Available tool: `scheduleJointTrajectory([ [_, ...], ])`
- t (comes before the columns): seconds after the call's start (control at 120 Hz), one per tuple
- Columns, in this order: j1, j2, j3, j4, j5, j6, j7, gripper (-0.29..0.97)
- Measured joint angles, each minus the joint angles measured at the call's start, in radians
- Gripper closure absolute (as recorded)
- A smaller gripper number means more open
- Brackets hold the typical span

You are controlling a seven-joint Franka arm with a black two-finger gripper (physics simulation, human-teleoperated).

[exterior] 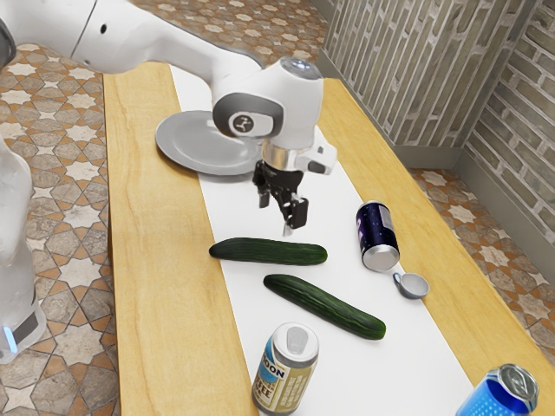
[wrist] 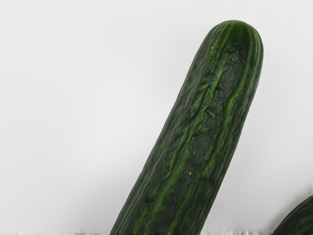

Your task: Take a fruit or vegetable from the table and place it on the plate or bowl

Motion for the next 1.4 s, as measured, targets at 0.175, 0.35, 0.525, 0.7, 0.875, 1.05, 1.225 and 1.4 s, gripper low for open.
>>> scheduleJointTrajectory([
  [0.175,0.01,0.005,-0.001,-0.046,-0.007,0.02,0.049,0.0],
  [0.35,0.015,0.024,-0.001,-0.093,-0.004,0.066,0.086,0.0],
  [0.525,0.021,0.056,-0.001,-0.114,0.023,0.142,0.113,0.0],
  [0.7,0.021,0.09,-0.001,-0.11,0.045,0.206,0.134,0.0],
  [0.875,0.022,0.106,-0.001,-0.113,0.052,0.244,0.149,0.01],
  [1.05,0.02,0.127,-0.001,-0.112,0.054,0.267,0.161,0.01],
  [1.225,0.023,0.14,-0.001,-0.113,0.053,0.282,0.169,0.01],
  [1.4,0.022,0.151,-0.001,-0.112,0.055,0.294,0.173,0.01],
])
